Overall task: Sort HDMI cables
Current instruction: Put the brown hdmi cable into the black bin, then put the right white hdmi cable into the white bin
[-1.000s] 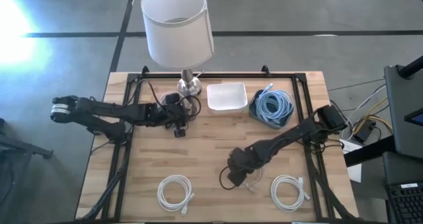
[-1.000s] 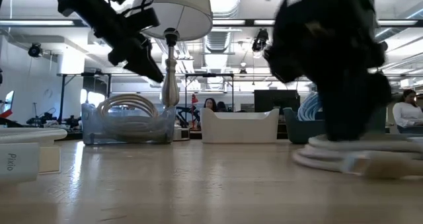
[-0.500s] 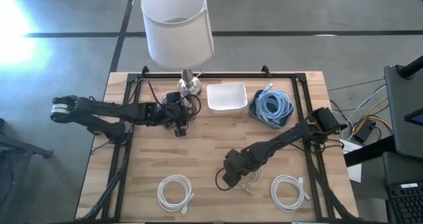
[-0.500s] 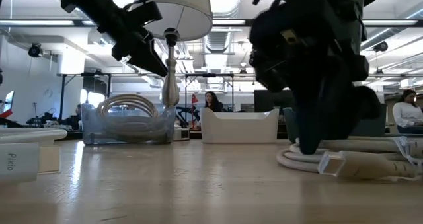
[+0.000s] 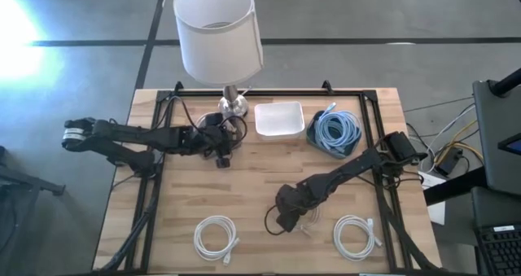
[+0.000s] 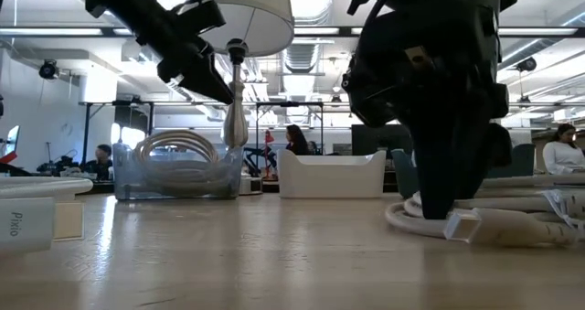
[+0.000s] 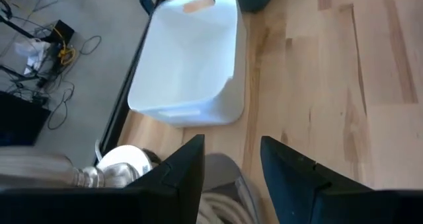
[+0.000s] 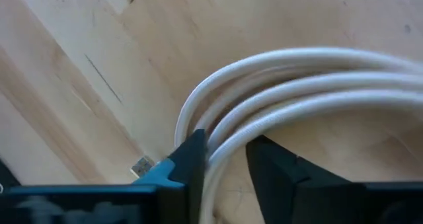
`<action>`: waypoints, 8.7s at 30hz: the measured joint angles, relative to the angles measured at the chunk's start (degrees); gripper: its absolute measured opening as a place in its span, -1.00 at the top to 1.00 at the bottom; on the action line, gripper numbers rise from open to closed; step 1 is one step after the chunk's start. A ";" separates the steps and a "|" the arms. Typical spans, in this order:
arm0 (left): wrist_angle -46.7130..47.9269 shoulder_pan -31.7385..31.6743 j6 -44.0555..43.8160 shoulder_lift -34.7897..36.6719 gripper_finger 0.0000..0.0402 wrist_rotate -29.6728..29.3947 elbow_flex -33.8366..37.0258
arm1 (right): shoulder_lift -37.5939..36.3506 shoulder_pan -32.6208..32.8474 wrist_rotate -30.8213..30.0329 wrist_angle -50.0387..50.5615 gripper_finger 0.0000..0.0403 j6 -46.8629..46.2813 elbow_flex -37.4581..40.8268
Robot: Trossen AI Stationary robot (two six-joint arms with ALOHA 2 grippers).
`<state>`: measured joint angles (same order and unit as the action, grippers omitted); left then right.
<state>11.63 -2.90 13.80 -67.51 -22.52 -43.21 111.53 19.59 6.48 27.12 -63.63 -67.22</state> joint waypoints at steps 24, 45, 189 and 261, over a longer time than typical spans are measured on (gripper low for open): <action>-8.44 -0.04 -34.51 -4.07 0.25 32.57 0.47 | -3.30 -0.46 -33.75 -0.36 0.92 32.16 -10.20; -23.58 0.02 -37.28 -16.49 0.27 45.78 0.49 | -4.39 0.68 -47.07 17.65 0.90 37.59 -20.33; 8.24 -9.75 -18.12 23.93 0.43 17.20 15.29 | -7.17 3.76 -43.93 13.39 0.32 30.62 -16.65; -6.56 -9.70 -3.26 11.68 0.27 -9.43 -1.97 | -7.66 23.17 5.99 18.56 0.25 -64.41 1.68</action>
<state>5.07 -12.60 10.54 -55.82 -31.95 -45.18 103.87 42.76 12.47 45.68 -128.04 -65.55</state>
